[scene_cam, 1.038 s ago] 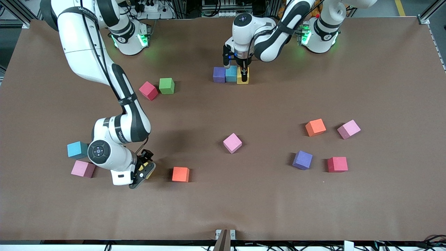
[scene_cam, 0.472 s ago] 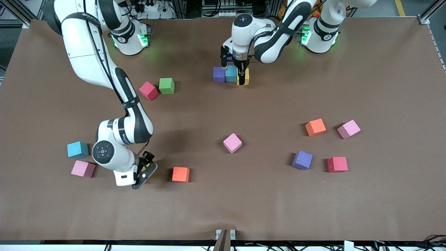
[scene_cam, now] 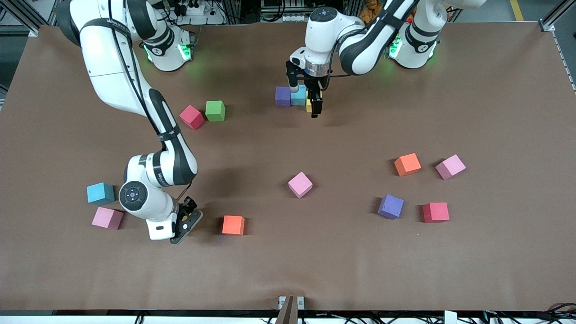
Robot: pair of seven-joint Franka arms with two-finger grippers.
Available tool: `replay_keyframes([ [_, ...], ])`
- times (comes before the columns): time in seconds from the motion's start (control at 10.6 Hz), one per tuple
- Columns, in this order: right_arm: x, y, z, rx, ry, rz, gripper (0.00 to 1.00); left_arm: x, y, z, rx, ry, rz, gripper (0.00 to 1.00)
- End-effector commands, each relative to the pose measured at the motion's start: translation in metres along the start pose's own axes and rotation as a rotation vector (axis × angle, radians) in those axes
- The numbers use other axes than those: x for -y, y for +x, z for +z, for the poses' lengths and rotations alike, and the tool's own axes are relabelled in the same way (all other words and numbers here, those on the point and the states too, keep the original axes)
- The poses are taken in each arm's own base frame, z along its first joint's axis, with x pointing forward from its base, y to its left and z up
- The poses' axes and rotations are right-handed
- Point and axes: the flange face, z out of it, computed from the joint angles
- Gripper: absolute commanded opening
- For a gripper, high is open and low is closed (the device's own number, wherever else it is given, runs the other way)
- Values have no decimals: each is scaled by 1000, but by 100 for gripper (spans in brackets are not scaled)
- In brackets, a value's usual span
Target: Form number 2 with 11 blocks
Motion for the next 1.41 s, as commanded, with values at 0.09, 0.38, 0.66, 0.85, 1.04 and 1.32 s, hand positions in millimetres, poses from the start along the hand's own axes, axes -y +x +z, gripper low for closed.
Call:
replay_keyframes([
  [0.09, 1, -8, -5, -7, 22, 21, 41, 45, -14, -26, -9, 41, -149, 100],
  [0.38, 27, -10, -54, -32, 24, 191, 42, 155, -55, -34, -14, 39, -465, 100],
  [0.66, 72, -12, -103, -55, 38, 366, 42, 268, -149, -21, 61, 25, -794, 100],
  [0.85, 124, 16, -117, -60, 46, 542, 42, 292, -189, -15, 89, -31, -1011, 100],
  [1.04, 193, 52, -120, -59, 48, 735, 42, 314, -246, -9, 166, -43, -1179, 100],
  [1.32, 291, 89, -117, -47, 61, 886, 42, 326, -298, 17, 228, -56, -1276, 100],
])
